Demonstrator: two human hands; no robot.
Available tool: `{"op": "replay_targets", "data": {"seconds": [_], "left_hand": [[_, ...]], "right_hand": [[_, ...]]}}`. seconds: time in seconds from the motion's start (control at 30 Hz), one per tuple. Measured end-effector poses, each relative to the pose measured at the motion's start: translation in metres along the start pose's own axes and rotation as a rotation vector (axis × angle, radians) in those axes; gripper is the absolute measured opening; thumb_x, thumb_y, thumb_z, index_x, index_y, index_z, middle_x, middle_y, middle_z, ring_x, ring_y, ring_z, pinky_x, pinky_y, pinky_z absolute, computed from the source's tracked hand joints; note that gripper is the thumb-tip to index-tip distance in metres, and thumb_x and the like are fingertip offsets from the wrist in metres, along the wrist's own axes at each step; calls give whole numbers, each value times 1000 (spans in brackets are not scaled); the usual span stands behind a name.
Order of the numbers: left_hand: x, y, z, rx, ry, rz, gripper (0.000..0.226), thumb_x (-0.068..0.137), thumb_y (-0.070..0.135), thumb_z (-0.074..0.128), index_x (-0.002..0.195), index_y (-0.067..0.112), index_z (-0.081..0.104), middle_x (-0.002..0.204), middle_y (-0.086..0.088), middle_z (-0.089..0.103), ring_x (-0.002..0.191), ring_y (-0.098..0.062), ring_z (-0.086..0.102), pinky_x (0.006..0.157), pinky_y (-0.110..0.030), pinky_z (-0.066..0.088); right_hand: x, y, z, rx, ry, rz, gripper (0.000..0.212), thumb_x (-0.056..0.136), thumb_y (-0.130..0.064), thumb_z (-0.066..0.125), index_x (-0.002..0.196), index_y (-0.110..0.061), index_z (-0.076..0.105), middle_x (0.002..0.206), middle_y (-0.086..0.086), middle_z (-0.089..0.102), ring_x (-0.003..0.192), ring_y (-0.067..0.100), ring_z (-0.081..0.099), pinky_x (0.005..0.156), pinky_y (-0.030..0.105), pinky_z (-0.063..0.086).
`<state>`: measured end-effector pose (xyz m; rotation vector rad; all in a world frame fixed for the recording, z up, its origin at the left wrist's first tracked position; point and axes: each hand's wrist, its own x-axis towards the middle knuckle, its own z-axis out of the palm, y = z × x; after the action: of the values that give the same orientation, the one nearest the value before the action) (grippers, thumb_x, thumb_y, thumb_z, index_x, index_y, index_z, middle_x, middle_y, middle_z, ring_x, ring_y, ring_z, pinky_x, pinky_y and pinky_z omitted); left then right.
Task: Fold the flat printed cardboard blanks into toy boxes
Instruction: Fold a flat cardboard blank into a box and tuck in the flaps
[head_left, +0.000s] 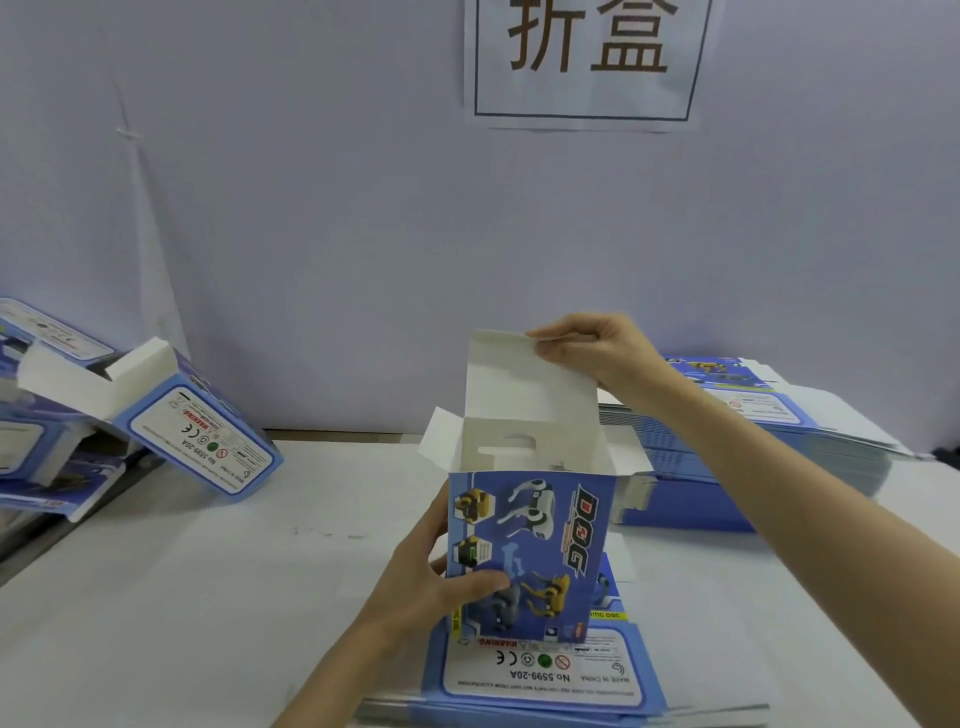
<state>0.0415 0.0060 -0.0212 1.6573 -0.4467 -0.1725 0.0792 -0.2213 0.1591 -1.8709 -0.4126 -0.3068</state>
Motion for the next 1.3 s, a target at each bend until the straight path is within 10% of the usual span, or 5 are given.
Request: {"op": "replay_targets", "data": {"seconds": [0.1, 0.33, 0.77, 1.07, 1.3], "left_hand": [[-2, 0, 1, -10, 5, 11, 83, 57, 37, 83, 132, 30, 46, 111, 13, 69, 101, -7, 67, 74, -25, 58], [-1, 0, 1, -9, 15, 17, 85, 58, 36, 84, 134, 30, 45, 114, 7, 68, 100, -6, 67, 67, -22, 57], [-8, -2, 6, -75, 0, 13, 93, 59, 39, 84, 140, 33, 39, 119, 10, 66, 99, -7, 68, 66, -24, 58], [-23, 48, 7, -120, 159, 218, 44, 76, 42, 64, 116, 25, 60, 96, 0, 73, 82, -9, 70, 68, -19, 54], [-17, 129, 12, -139, 242, 351, 31, 82, 45, 52, 104, 24, 60, 85, 13, 73, 80, -2, 69, 63, -10, 50]], "right_hand": [[-7, -12, -5, 199, -102, 169, 32, 76, -46, 65, 91, -20, 76, 86, 1, 74, 76, 14, 69, 63, 26, 58], [-26, -29, -8, 78, -334, 200, 26, 79, -29, 67, 102, -19, 71, 90, -1, 75, 79, 9, 69, 66, 20, 54], [-64, -27, 31, -351, 87, -87, 18, 89, -21, 67, 107, -20, 72, 66, -16, 62, 59, -2, 52, 56, 9, 40], [-110, -31, 22, -127, 592, -189, 66, 86, -51, 55, 146, -39, 30, 151, -19, 32, 137, 4, 35, 114, 32, 30], [-122, -25, 63, 142, 247, -91, 72, 80, -51, 59, 145, -47, 29, 140, -27, 46, 124, -11, 46, 96, 12, 43]]}}
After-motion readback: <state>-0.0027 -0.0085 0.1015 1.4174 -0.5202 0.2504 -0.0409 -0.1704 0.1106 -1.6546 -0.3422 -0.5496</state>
